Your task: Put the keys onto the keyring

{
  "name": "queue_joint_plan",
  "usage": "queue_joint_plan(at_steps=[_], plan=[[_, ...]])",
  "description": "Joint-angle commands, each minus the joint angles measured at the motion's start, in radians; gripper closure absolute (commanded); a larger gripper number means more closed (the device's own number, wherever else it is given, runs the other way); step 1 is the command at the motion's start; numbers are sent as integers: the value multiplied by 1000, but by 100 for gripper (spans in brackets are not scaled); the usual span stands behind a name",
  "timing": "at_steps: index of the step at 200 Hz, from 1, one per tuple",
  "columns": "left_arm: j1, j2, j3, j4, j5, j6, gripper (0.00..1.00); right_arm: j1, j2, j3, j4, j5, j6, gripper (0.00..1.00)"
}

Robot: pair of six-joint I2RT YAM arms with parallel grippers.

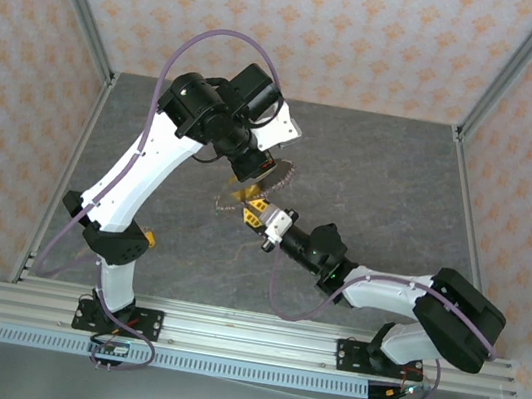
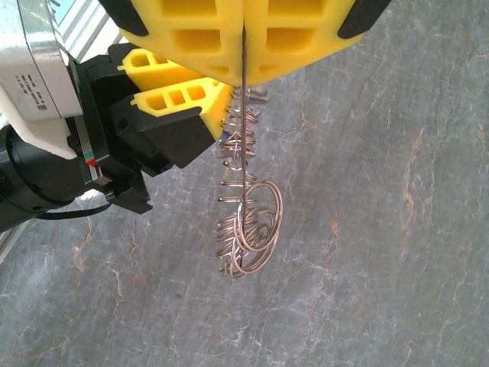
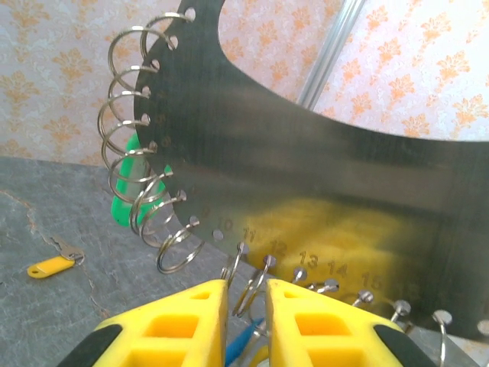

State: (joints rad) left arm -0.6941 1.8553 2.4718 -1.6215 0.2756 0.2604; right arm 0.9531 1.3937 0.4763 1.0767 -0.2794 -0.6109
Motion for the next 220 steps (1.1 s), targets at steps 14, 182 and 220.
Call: queue_joint_plan(at_steps=[14,182,220], plan=[[-12,2,36,-42,-20,0,100,4,17,21,40,-17,19,81],[-14,2,36,-33,-24,-5,100,4,86,44,125,64,34,92],[-12,-12,-4,10,-88,-38,100,3,73,30,97,85,43,100]])
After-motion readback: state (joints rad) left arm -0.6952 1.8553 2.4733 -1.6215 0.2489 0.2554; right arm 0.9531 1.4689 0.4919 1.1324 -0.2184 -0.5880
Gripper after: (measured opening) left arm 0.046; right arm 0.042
